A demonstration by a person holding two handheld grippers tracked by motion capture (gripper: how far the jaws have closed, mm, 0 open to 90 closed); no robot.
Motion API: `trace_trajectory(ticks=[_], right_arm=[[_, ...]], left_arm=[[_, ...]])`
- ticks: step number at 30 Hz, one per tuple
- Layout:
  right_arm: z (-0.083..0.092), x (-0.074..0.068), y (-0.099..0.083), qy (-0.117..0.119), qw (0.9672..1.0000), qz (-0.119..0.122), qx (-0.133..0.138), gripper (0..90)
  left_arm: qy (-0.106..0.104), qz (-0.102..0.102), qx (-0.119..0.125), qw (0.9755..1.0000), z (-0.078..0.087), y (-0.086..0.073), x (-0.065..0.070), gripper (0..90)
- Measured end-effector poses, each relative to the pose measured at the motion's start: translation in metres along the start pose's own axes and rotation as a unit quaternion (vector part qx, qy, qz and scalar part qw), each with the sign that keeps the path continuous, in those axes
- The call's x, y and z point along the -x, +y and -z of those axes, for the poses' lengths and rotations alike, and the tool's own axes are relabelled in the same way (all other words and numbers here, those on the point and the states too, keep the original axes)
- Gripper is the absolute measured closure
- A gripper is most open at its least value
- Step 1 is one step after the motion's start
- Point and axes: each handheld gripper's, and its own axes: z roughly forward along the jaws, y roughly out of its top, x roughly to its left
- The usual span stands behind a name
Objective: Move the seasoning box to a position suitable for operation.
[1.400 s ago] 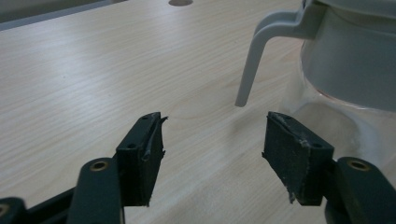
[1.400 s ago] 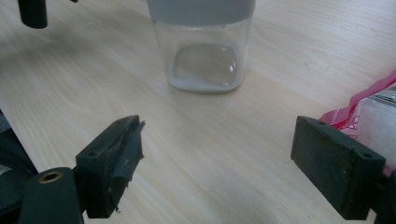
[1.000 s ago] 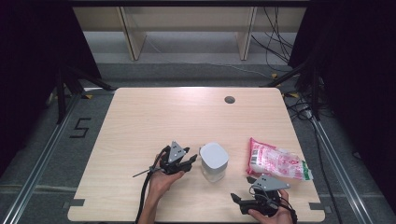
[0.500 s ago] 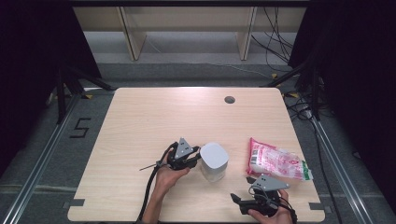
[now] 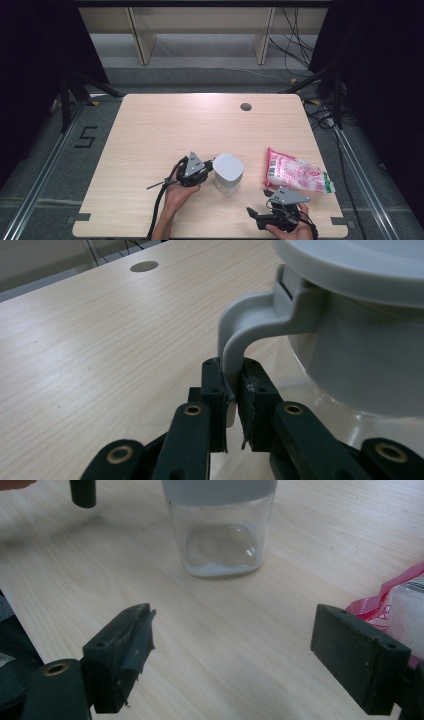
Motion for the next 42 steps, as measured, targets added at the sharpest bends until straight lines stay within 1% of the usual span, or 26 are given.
trace_trajectory(ticks=[3, 5, 6, 7, 13, 14, 15, 16, 17, 18, 19, 20, 22, 23, 24, 26, 27, 30, 31, 32, 34, 35, 36, 38, 41, 42], right_arm=[[0.0, 0.0, 0.0, -0.002, 1.0, 0.002, 0.0, 18.0], [0.0, 0.0, 0.0, 0.002, 1.0, 0.002, -0.003, 18.0], [0.0, 0.0, 0.0, 0.002, 1.0, 0.002, -0.003, 18.0], [-0.001, 0.0, 0.0, 0.002, 1.0, 0.002, -0.003, 18.1], [-0.001, 0.0, 0.0, 0.002, 1.0, 0.002, -0.004, 18.0], [-0.001, 0.0, 0.0, 0.002, 1.0, 0.002, -0.004, 18.0], [-0.001, 0.0, 0.0, 0.002, 1.0, 0.002, -0.004, 18.0], [-0.001, 0.0, 0.0, 0.002, 1.0, 0.002, -0.004, 18.0], [-0.001, 0.0, 0.0, 0.003, 1.0, 0.002, -0.004, 18.0], [-0.001, 0.0, 0.0, 0.003, 1.0, 0.002, -0.004, 18.0], [-0.001, -0.001, 0.0, 0.001, 1.0, -0.002, -0.003, 18.0], [-0.001, -0.001, 0.0, 0.001, 1.0, -0.001, -0.002, 18.0], [-0.001, 0.0, 0.0, 0.009, 0.9999, 0.004, -0.003, 18.0], [-0.002, 0.0, 0.0, 0.01, 0.9999, 0.006, -0.002, 18.0], [-0.001, 0.0, 0.0, 0.009, 0.9999, 0.006, -0.002, 18.0], [-0.001, 0.0, 0.0, 0.004, 1.0, 0.002, -0.001, 18.0], [-0.001, -0.001, 0.0, 0.002, 1.0, -0.001, -0.003, 18.0], [-0.001, 0.0, 0.0, 0.003, 1.0, 0.004, -0.006, 18.0], [-0.001, -0.001, 0.0, 0.003, 1.0, -0.003, -0.007, 18.0], [-0.001, -0.001, 0.0, 0.004, 1.0, -0.003, -0.007, 18.0], [-0.001, -0.001, 0.0, 0.002, 1.0, 0.0, -0.007, 18.0], [-0.001, -0.001, 0.0, 0.002, 1.0, 0.0, -0.007, 18.0], [-0.002, -0.001, 0.0, 0.003, 1.0, 0.003, -0.002, 18.0], [-0.001, -0.001, 0.0, 0.001, 1.0, -0.002, -0.005, 18.0], [-0.001, -0.001, 0.0, 0.002, 1.0, 0.001, -0.004, 18.0], [-0.001, -0.001, 0.0, 0.002, 1.0, 0.001, -0.004, 18.0]], left_arm=[[0.004, 0.009, 0.008, 0.9999, 0.009, -0.006, 0.004, 82.0], [0.008, 0.01, 0.012, 0.9999, 0.011, -0.008, 0.006, 82.1], [0.019, 0.007, 0.017, 0.9997, 0.017, -0.011, 0.01, 82.2], [0.02, 0.005, 0.017, 0.9996, 0.019, -0.013, 0.012, 82.3], [0.025, 0.01, 0.026, 0.9993, 0.03, -0.019, 0.021, 82.7], [0.028, 0.015, 0.03, 0.9991, 0.034, -0.022, 0.025, 82.8], [0.024, 0.019, 0.032, 0.999, 0.036, -0.024, 0.028, 82.8], [0.026, 0.011, 0.024, 0.9993, 0.039, -0.025, 0.028, 82.7], [0.019, 0.019, 0.027, 0.9993, 0.039, -0.026, 0.03, 82.3], [0.019, 0.019, 0.027, 0.9993, 0.039, -0.026, 0.03, 80.3], [0.022, 0.022, 0.028, 0.9991, 0.039, -0.027, 0.028, 74.6], [0.028, 0.009, 0.02, 0.9994, 0.04, -0.026, 0.026, 73.3], [0.03, 0.012, 0.025, 0.9992, 0.04, -0.025, 0.023, 64.7], [0.028, 0.007, 0.026, 0.9993, 0.041, -0.024, 0.02, 62.5], [0.023, -0.007, 0.022, 0.9995, 0.041, -0.021, 0.017, 62.5], [0.019, -0.013, 0.019, 0.9996, 0.04, -0.02, 0.016, 61.2], [0.005, -0.015, 0.016, 0.9997, 0.038, -0.016, 0.014, 59.4], [-0.009, -0.017, 0.023, 0.9995, 0.034, -0.013, 0.011, 59.6], [-0.02, -0.013, 0.026, 0.9994, 0.031, -0.011, 0.011, 60.5], [-0.021, -0.017, 0.024, 0.9994, 0.03, -0.01, 0.011, 61.1], [-0.035, -0.02, 0.02, 0.999, 0.026, -0.009, 0.012, 63.9], [-0.035, -0.02, 0.02, 0.999, 0.026, -0.009, 0.012, 64.3], [-0.02, -0.028, 0.014, 0.9993, 0.026, -0.009, 0.013, 67.6], [-0.026, -0.025, 0.015, 0.9992, 0.028, -0.009, 0.013, 70.5], [-0.036, -0.02, 0.021, 0.9989, 0.037, -0.014, 0.016, 70.0], [-0.045, -0.013, 0.028, 0.9985, 0.038, -0.016, 0.018, 69.7]])
